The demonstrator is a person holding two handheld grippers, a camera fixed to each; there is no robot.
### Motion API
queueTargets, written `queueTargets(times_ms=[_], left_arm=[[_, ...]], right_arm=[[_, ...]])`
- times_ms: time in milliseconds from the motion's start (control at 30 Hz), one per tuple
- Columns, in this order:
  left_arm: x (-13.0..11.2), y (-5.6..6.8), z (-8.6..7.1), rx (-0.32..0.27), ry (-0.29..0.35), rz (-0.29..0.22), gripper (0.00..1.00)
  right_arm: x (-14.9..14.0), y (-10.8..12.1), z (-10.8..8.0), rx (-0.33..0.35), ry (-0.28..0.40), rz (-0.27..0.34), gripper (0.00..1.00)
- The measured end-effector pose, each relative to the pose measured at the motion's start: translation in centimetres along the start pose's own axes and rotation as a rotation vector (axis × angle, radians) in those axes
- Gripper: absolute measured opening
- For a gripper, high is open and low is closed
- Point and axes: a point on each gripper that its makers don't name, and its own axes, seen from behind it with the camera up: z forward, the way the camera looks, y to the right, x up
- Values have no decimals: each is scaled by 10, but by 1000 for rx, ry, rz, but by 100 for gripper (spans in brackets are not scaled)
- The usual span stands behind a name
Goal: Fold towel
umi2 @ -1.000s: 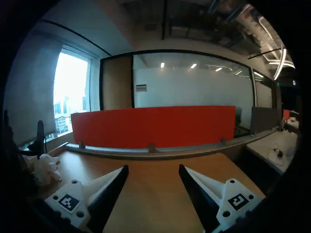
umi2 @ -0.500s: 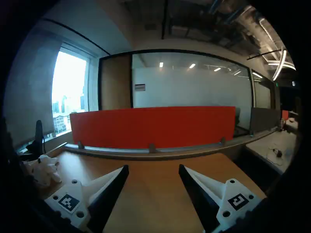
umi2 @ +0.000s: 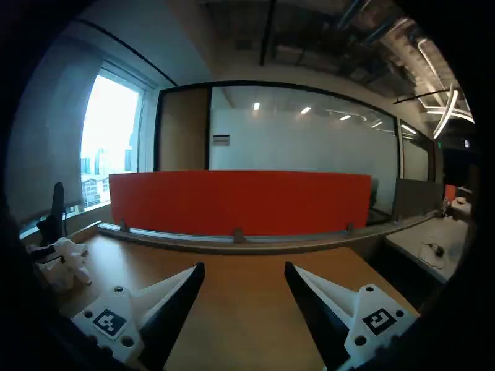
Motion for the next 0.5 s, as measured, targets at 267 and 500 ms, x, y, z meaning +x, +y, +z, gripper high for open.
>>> queueTargets(times_ms=[267, 500], left_arm=[[-24, -11, 2, 12, 25, -4, 95], [-48, -15, 2, 13, 33, 3, 95]], right_arm=[[-8, -4, 4, -6, 7, -24, 100], [-23, -9, 8, 0, 5, -39, 100]])
